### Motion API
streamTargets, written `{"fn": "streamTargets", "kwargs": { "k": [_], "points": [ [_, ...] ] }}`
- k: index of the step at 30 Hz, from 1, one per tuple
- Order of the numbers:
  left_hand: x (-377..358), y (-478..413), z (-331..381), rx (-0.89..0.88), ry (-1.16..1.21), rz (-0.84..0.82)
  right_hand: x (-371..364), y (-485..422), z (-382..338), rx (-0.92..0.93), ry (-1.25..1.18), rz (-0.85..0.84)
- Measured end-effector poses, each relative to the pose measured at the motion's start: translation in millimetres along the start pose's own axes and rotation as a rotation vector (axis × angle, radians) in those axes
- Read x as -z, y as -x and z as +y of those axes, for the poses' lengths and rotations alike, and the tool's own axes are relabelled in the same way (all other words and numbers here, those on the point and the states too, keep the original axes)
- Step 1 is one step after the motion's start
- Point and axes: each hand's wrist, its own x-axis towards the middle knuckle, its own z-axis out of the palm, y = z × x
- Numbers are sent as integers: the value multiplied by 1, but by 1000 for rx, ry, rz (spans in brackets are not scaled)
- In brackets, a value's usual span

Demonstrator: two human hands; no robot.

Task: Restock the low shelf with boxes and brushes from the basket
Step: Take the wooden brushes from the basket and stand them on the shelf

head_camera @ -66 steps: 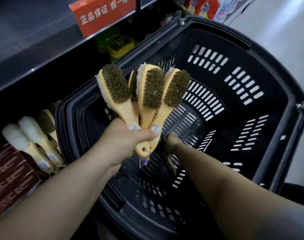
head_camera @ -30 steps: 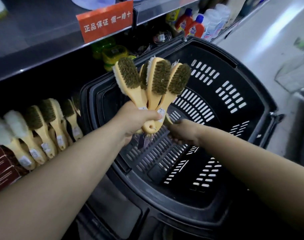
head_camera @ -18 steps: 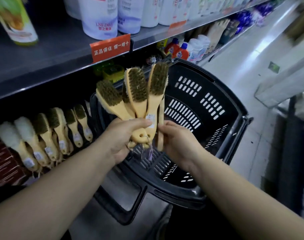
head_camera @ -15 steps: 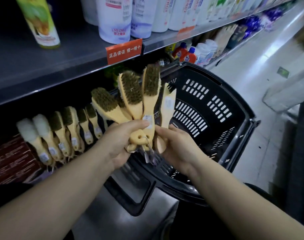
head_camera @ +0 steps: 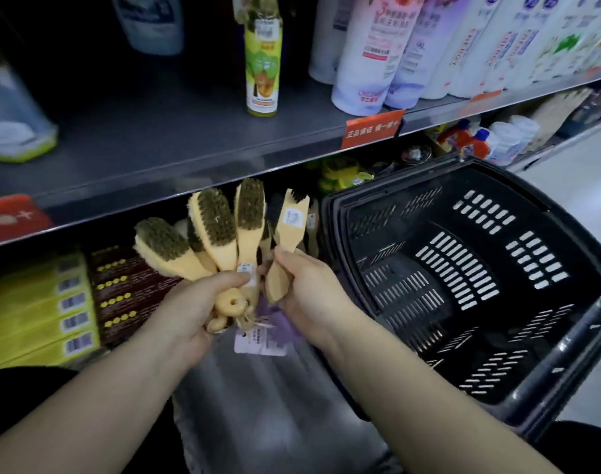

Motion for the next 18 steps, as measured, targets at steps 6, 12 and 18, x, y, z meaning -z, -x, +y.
{"fn": "streamTargets", "kwargs": {
  "k": [6,12,18],
  "points": [
    [25,-21,-10,100,99,136,-21,-36,19,-189,-81,171],
    [28,-35,-13,119,130,214,-18,-45,23,-253,-96,204],
    [29,-51,-9,-15,23,360,-33,-77,30,-183,-87,275]
  ]
}}
